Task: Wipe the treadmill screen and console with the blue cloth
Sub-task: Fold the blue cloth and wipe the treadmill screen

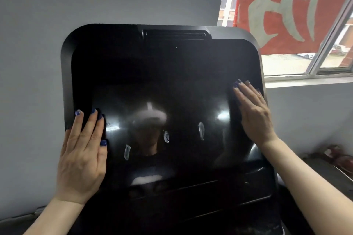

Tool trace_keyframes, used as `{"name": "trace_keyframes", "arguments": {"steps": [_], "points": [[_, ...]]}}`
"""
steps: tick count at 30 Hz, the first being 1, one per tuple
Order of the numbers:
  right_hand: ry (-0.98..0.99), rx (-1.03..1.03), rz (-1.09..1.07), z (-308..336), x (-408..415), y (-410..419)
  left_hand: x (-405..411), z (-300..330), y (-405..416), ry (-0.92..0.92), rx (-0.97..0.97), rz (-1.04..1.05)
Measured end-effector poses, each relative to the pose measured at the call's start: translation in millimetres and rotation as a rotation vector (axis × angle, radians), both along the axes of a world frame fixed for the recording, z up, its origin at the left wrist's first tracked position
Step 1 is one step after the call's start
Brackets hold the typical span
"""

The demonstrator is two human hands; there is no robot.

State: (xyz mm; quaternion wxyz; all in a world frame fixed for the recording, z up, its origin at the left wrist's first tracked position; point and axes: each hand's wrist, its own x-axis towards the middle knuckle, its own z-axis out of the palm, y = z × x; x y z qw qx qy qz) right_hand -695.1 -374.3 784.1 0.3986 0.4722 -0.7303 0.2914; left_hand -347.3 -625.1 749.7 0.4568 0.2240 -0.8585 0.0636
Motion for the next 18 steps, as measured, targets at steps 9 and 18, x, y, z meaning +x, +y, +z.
{"name": "trace_keyframes", "arguments": {"steps": [9,18], "points": [[-0.065,-0.01,-0.016,-63,44,39,-1,-1,1,0.012,-0.012,-0.004],[-0.096,-0.098,-0.01,-18,36,-15,2,-1,0,-0.03,0.021,0.006]]}}
